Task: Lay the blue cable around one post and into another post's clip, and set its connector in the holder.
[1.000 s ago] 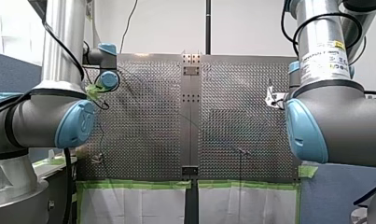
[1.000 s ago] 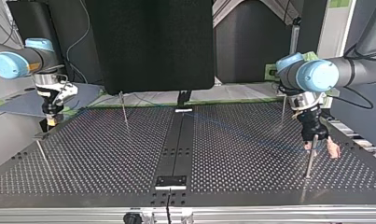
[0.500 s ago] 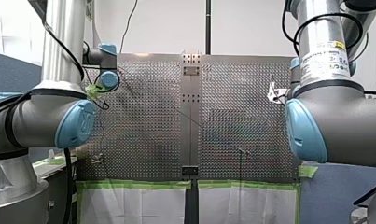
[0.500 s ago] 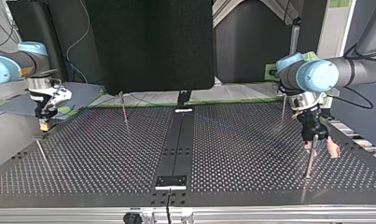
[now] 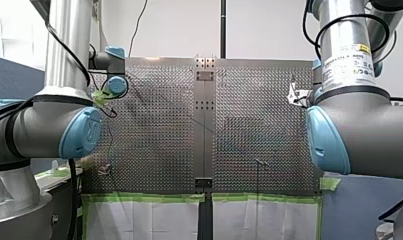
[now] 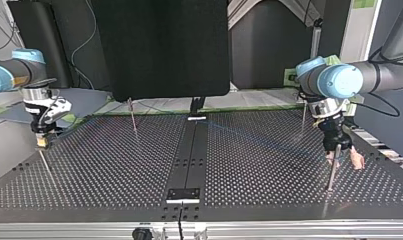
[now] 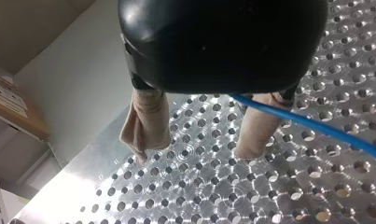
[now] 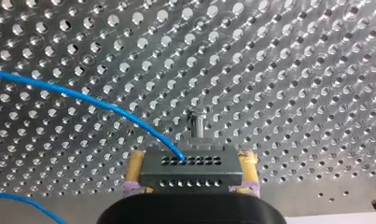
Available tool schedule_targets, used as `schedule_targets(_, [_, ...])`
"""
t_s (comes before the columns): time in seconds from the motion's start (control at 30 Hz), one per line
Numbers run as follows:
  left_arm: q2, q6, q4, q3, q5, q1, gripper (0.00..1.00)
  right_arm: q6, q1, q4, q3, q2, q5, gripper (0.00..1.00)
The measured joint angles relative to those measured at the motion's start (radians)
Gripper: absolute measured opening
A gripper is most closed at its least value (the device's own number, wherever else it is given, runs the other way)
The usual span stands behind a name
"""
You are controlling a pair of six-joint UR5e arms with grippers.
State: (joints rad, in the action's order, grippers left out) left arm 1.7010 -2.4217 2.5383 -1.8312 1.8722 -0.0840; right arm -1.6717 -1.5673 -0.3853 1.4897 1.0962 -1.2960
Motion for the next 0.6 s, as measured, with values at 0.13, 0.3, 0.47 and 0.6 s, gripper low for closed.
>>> schedule_targets(0.13, [0.000, 0.002, -0.001, 0.000, 0.000, 0.000, 1.00, -0.011, 0.009, -0.001, -0.002, 0.000, 0.014, 0.00])
schedule_targets(0.3, [0.000, 0.002, -0.001, 0.000, 0.000, 0.000, 1.00, -0.023, 0.022, 0.002, -0.004, 0.000, 0.031, 0.00])
schedule_targets(0.47, [0.000, 0.004, -0.001, 0.000, 0.000, 0.000, 1.00, -0.029, 0.036, 0.005, -0.005, 0.000, 0.065, 0.00])
schedule_targets(0.6, [0.000, 0.009, -0.001, 0.000, 0.000, 0.000, 1.00, -0.029, 0.048, 0.015, -0.011, 0.000, 0.098, 0.00])
